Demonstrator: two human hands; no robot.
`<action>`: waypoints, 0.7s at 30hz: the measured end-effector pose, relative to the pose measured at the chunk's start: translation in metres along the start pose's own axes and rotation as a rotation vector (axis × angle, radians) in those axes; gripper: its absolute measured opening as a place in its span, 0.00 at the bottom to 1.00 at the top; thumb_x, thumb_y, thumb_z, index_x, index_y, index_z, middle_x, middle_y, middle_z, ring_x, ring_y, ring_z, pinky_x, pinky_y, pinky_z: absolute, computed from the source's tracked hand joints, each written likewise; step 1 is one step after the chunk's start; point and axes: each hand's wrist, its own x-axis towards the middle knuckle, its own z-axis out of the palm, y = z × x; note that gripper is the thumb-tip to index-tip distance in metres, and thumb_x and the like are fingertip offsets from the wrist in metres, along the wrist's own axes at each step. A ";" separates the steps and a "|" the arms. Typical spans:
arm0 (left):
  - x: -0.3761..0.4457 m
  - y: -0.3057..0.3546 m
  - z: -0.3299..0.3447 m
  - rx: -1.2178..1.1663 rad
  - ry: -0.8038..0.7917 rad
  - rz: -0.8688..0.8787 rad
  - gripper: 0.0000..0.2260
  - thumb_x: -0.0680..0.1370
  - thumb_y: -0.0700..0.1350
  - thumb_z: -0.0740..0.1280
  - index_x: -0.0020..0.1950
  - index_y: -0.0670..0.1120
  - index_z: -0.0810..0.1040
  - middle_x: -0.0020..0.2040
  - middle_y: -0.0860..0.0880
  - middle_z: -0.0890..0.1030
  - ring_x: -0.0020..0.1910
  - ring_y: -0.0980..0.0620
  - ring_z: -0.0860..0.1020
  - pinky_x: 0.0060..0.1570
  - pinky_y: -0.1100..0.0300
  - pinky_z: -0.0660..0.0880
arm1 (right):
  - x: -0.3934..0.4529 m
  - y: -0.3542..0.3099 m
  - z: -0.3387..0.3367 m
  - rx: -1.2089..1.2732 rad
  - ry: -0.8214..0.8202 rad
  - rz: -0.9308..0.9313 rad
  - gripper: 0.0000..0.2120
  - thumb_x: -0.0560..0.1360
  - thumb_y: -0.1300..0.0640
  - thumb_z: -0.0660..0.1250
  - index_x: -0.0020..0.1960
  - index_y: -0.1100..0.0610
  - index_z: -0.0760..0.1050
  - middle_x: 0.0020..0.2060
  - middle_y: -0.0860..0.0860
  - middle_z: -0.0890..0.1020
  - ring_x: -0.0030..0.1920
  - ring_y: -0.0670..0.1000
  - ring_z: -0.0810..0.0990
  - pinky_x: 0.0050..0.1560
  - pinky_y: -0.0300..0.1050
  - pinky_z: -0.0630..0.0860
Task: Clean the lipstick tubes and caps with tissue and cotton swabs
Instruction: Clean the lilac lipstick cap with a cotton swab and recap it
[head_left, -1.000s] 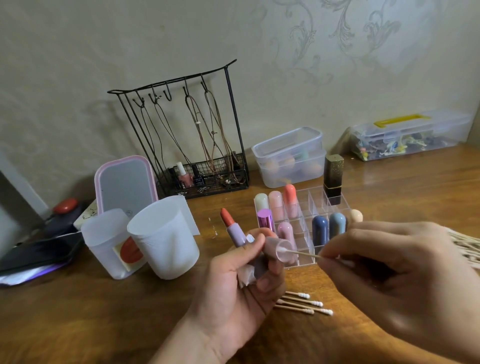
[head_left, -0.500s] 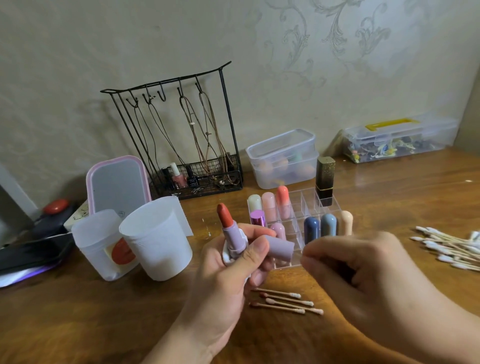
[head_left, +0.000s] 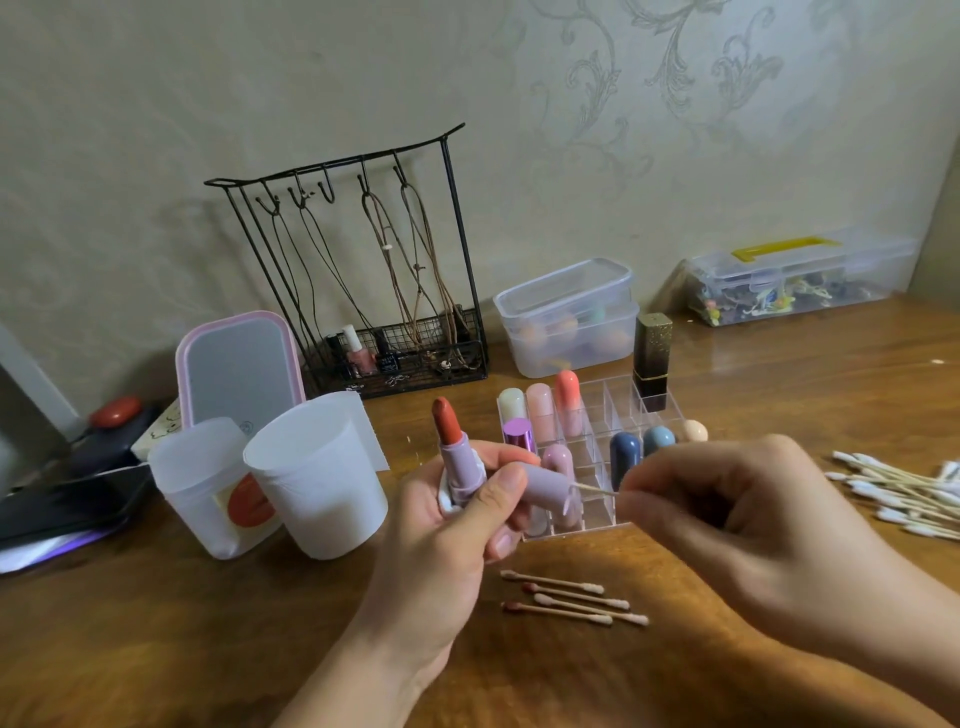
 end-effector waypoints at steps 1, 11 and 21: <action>0.001 0.000 -0.001 0.004 0.007 -0.003 0.07 0.72 0.46 0.69 0.44 0.44 0.83 0.34 0.44 0.77 0.29 0.55 0.71 0.29 0.66 0.69 | 0.000 -0.001 0.001 -0.069 -0.026 -0.008 0.08 0.74 0.56 0.72 0.36 0.49 0.81 0.25 0.43 0.76 0.24 0.41 0.69 0.26 0.31 0.65; -0.002 -0.004 0.004 0.044 -0.036 0.008 0.07 0.72 0.47 0.68 0.43 0.47 0.84 0.34 0.47 0.79 0.31 0.56 0.72 0.30 0.65 0.70 | -0.005 -0.006 0.013 -0.133 -0.026 -0.004 0.09 0.76 0.54 0.71 0.37 0.49 0.80 0.26 0.44 0.77 0.25 0.42 0.72 0.27 0.30 0.66; -0.001 -0.008 0.003 0.050 -0.020 -0.016 0.08 0.71 0.49 0.69 0.45 0.47 0.83 0.36 0.46 0.79 0.31 0.56 0.74 0.32 0.65 0.71 | -0.003 -0.008 0.013 0.014 -0.036 0.015 0.08 0.75 0.54 0.70 0.38 0.51 0.81 0.26 0.47 0.76 0.26 0.42 0.69 0.27 0.34 0.66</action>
